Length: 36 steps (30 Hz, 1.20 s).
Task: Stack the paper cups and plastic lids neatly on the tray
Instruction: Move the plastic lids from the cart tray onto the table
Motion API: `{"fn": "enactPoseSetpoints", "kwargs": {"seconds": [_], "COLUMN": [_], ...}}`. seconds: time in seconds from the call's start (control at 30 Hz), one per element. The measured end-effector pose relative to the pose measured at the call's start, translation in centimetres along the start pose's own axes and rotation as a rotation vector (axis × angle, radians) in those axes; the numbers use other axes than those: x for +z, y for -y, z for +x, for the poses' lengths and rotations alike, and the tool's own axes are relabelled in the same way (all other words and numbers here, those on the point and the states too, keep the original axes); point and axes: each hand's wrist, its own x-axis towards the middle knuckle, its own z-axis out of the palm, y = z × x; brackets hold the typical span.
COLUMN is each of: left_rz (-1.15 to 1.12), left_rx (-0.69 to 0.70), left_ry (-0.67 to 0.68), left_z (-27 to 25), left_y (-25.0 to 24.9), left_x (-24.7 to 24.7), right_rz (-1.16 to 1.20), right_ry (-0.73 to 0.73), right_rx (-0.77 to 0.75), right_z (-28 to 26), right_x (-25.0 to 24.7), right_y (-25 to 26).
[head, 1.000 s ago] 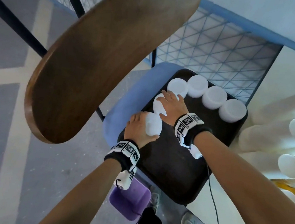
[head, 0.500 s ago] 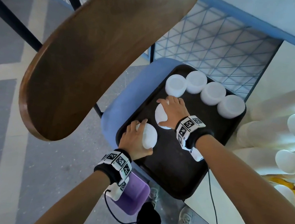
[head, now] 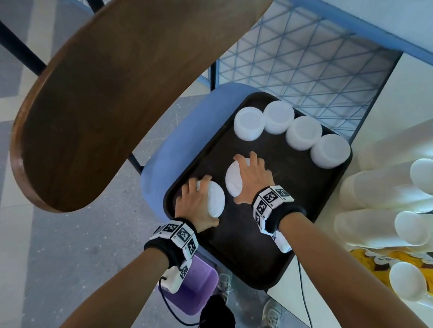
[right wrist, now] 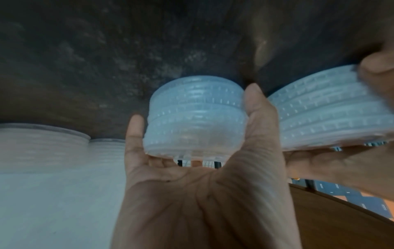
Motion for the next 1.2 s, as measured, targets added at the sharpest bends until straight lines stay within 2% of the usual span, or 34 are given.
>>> {"fn": "enactPoseSetpoints", "kwargs": {"seconds": [0.57, 0.8, 1.2], "left_rz": [0.009, -0.075, -0.265], "left_rx": [-0.021, -0.044, -0.032], "left_ry": [-0.006, -0.019, -0.067], "left_z": [0.2, 0.0, -0.7], "left_y": [-0.2, 0.2, 1.0], "left_x": [-0.1, -0.5, -2.7], "right_rz": [-0.067, -0.079, 0.119], "right_ry": [0.016, 0.000, -0.043], "right_rx": [0.023, 0.003, 0.060], "right_z": [0.7, 0.7, -1.1], "right_x": [0.3, 0.2, -1.6], "right_y": [0.4, 0.4, -0.5]}}
